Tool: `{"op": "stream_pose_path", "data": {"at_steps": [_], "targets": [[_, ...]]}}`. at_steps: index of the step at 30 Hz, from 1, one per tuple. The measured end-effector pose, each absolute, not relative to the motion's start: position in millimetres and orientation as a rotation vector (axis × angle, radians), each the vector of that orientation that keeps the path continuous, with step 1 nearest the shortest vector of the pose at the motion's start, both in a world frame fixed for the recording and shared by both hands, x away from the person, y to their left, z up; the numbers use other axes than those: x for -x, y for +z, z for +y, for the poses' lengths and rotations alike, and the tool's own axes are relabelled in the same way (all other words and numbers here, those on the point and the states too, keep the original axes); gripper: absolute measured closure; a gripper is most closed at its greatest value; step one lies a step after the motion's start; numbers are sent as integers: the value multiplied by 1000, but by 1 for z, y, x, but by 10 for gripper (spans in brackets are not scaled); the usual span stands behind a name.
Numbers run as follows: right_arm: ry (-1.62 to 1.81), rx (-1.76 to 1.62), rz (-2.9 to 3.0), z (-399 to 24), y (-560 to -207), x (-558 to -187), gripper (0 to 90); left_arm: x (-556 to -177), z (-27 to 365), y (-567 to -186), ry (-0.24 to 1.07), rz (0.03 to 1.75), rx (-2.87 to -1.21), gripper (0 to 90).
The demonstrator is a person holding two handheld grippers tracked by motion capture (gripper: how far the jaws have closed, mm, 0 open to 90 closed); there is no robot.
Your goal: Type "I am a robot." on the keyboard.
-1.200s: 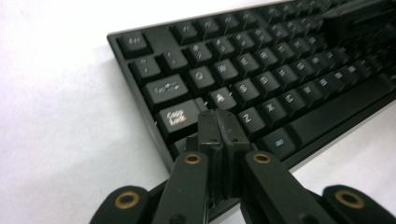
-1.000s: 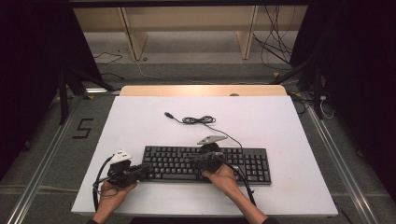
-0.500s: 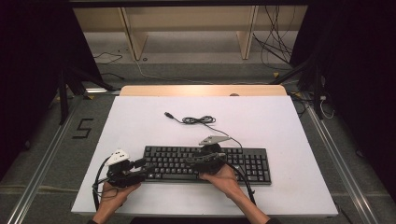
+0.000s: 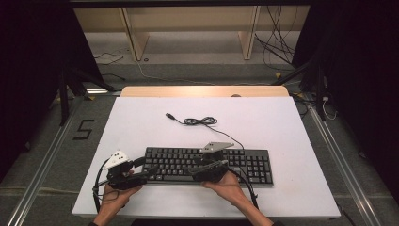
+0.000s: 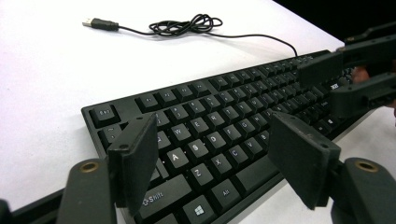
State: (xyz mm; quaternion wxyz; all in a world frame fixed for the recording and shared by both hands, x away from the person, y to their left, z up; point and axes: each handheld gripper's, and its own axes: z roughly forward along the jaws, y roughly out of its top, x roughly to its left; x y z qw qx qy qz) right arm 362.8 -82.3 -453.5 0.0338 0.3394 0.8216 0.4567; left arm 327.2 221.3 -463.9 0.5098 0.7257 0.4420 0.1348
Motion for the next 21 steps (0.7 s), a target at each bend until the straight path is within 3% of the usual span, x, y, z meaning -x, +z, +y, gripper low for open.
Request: {"op": "stream_pose_path", "data": {"at_steps": [15, 21], "targets": [[1355, -979, 2574, -83, -459, -348, 785, -326, 221, -463, 328, 1051, -1733, 294], [1320, -965, 2589, -83, -463, -345, 866, -325, 221, -463, 332, 1046, -1730, 294]]}}
